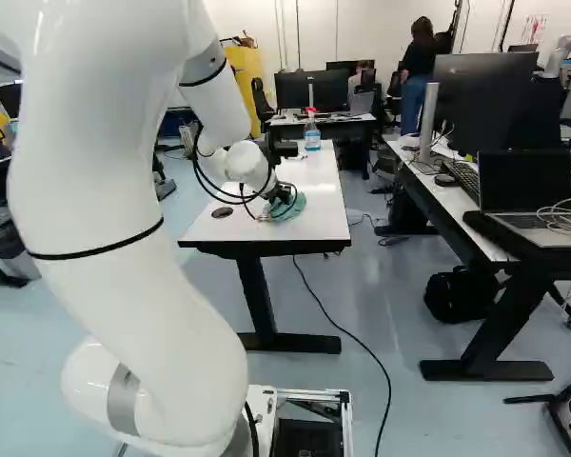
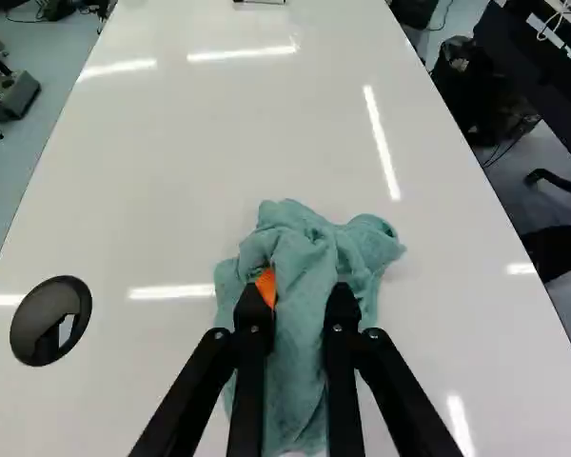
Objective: Clean the table with the green towel
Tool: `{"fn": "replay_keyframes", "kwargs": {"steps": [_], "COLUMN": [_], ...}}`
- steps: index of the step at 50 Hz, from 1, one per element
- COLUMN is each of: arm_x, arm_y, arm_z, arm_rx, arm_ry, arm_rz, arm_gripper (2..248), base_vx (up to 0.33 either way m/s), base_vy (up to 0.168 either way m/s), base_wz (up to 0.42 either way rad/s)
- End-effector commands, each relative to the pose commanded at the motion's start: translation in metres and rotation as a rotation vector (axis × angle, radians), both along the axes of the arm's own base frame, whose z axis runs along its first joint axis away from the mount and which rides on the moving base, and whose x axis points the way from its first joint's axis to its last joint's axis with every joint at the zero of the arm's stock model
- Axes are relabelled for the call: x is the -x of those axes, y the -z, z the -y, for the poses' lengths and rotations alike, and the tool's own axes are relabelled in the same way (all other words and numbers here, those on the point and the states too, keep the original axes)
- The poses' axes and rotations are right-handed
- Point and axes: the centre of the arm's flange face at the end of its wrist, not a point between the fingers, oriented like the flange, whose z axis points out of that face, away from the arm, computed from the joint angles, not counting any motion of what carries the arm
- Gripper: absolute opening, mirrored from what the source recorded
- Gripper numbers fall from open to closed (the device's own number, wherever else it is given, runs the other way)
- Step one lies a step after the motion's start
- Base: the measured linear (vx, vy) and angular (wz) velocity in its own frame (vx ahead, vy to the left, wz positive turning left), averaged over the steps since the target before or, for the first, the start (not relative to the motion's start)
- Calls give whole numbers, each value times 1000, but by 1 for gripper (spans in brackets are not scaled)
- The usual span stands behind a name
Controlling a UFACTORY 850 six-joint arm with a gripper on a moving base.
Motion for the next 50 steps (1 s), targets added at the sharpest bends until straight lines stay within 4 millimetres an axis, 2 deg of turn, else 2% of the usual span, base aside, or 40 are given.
{"fn": "replay_keyframes", "kwargs": {"steps": [11,26,50], "arm_x": [29,54,55], "arm_y": [-9,-23,-24], "arm_z": [-6,-26,-29], "arm_rx": [-4,-7,-8], "arm_ry": [-9,-53,-59], "arm_rz": [-35,-56,-53], "arm_gripper": [63,63,63], "base_vx": [0,0,0], "base_vy": [0,0,0], "base_wz": [0,0,0]}}
